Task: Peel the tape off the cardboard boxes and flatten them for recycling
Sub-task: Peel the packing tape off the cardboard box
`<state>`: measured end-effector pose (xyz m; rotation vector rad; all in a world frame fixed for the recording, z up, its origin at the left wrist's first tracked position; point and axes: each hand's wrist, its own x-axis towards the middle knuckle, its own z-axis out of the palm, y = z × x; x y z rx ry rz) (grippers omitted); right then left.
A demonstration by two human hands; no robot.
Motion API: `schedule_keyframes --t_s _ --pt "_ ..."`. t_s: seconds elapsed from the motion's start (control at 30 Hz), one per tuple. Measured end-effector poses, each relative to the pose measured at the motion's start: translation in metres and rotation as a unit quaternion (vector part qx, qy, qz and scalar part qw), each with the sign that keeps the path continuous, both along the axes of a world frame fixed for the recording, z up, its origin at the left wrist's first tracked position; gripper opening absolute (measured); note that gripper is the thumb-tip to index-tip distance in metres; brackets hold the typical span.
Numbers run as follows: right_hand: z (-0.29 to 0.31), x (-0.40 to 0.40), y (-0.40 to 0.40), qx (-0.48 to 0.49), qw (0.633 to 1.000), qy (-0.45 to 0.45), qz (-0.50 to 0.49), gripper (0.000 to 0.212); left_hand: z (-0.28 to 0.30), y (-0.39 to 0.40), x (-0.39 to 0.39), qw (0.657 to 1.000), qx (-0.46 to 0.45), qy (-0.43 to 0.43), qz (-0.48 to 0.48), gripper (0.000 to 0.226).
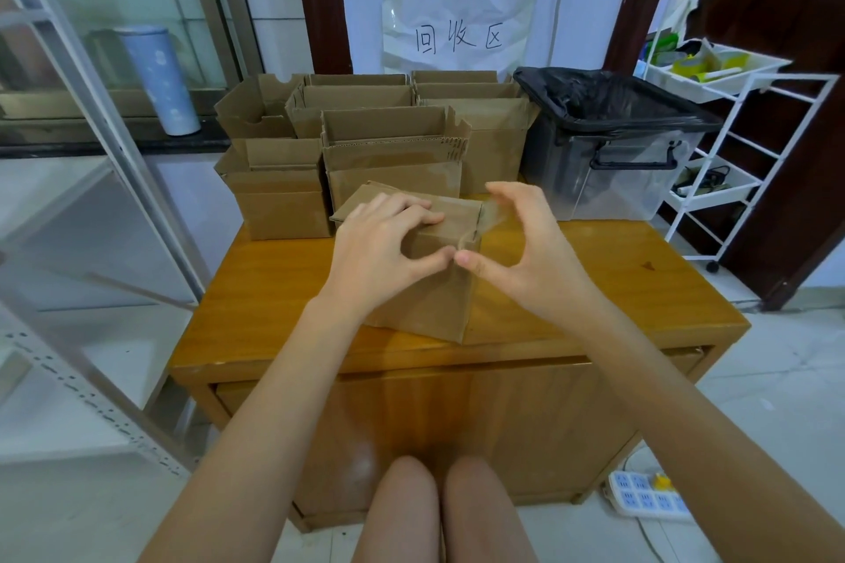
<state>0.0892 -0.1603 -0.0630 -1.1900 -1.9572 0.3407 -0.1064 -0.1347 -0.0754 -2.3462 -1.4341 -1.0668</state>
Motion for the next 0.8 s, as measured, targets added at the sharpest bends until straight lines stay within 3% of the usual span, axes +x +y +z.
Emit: schedule_keyframes --t_s 0.13,0.23,0.37,0.57,0.67,0.8 --pt "-0.006 -0.02 -0.011 -0.023 0.98 0.054 -0.19 0.07 -0.003 -0.004 0.004 1.0 0.017 -0.003 0.009 0.053" --pt "-0.006 -0.026 -0.013 -0.063 0.968 0.039 -0.238 0.066 -0.003 -0.004 0.004 1.0 0.02 -0.009 0.014 0.05" --pt "-0.009 -0.03 -0.012 -0.127 0.972 -0.052 -0.193 0.047 -0.004 -0.004 0.006 0.999 0.024 -0.016 0.016 0.049" --pt "-0.007 -0.033 -0.019 -0.016 0.975 -0.116 -0.19 0.03 -0.004 -0.003 0.006 1.0 0.015 -0.015 0.016 0.053" --pt "-0.004 -0.031 -0.02 0.004 0.98 -0.104 -0.172 0.025 -0.004 -0.003 0.006 1.0 0.013 -0.017 0.015 0.054" --pt "-0.009 -0.022 -0.014 -0.012 0.997 -0.012 -0.076 0.022 -0.004 -0.002 0.005 1.0 0.009 -0.022 0.012 0.054"
